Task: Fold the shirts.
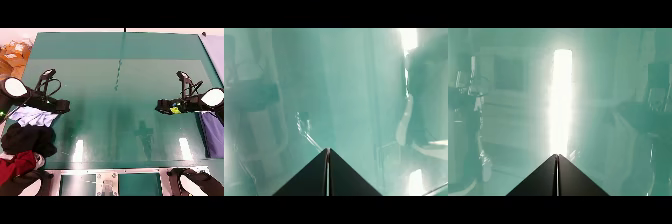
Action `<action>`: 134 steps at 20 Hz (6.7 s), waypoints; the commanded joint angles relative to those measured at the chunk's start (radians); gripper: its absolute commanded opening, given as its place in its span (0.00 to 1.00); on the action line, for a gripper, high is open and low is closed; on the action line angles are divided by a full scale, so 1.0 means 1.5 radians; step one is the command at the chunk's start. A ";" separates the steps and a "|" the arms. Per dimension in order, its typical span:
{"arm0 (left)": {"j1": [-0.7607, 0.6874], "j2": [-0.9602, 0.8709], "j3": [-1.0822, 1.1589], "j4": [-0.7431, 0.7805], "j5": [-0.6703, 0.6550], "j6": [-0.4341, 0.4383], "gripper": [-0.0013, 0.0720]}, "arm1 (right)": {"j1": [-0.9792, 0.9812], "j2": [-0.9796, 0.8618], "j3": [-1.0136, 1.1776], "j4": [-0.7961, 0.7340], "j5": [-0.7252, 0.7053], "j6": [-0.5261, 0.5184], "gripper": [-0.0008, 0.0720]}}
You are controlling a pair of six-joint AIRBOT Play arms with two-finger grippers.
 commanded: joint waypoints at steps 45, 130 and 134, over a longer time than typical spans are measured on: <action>-0.387 -0.273 0.448 0.096 -0.077 -0.103 1.00 | -0.050 0.000 0.112 0.036 0.053 -0.007 0.60; 0.086 -0.453 0.568 -0.216 0.129 0.189 0.83 | -0.259 -0.351 0.225 0.376 -0.142 -0.326 0.37; 0.166 -0.434 0.598 -0.218 -0.072 0.140 0.05 | -0.379 -0.312 0.167 0.374 0.028 -0.316 0.03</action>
